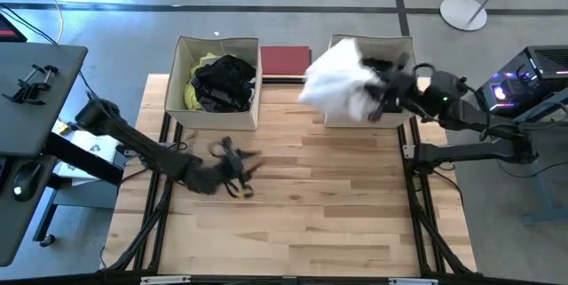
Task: Sort clothes
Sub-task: Put the left white cloth into the right brown laundry organizer
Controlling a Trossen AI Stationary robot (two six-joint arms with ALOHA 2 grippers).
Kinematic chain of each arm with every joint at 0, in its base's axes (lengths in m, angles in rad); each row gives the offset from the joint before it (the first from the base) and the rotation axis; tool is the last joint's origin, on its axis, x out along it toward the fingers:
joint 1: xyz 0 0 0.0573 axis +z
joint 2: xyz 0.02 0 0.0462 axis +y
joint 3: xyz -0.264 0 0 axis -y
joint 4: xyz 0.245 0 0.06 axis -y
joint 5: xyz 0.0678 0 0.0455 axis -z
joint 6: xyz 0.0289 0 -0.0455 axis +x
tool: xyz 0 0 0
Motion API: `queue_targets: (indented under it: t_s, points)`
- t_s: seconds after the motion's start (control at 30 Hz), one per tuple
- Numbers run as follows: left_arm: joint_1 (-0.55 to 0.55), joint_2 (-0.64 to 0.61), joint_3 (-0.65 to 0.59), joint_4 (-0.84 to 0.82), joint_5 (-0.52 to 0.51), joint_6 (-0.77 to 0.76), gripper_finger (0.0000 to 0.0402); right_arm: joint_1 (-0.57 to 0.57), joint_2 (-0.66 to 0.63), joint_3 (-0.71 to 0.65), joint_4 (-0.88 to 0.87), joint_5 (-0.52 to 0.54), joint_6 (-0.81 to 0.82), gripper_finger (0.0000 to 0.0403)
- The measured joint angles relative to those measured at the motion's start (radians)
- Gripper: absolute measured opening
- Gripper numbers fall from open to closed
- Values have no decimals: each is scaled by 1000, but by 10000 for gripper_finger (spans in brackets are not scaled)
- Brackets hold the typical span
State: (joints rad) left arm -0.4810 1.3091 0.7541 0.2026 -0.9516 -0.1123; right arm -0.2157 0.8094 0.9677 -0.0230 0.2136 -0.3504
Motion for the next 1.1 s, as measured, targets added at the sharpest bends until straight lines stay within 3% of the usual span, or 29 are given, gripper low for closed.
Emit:
queue_targets:
  t_s: [0.1, 0.17, 0.27, 0.37, 0.47, 0.6, 0.83, 0.93, 1.1]
  points:
    - [8, -109, 77, -10, -113, 128, 117, 71, 55, 1, -11, -219, 119, 38]
    - [35, -179, 132, -77, -143, 209, 117, 140, 119, 1, -20, -308, 160, 38]
    - [111, -269, 221, -258, -148, 244, 117, 249, 247, 1, -58, -323, 157, 38]
    - [224, -322, 280, -457, -142, 229, 117, 336, 395, 1, -103, -233, 146, 38]
    - [361, -342, 285, -612, -25, 221, 119, 389, 563, 0, -101, -116, 181, 38]
    - [564, -347, 285, -776, 193, 99, 135, 412, 780, 0, -24, -74, 226, 39]
    - [866, -346, 235, -892, 298, -51, 186, 399, 1031, 2, 146, -72, 344, 50]
    - [971, -333, 214, -886, 409, -70, 190, 398, 1064, 3, 162, -70, 388, 82]
    - [1088, -277, 167, -839, 507, -77, 172, 398, 1042, 2, 163, -74, 390, 176]
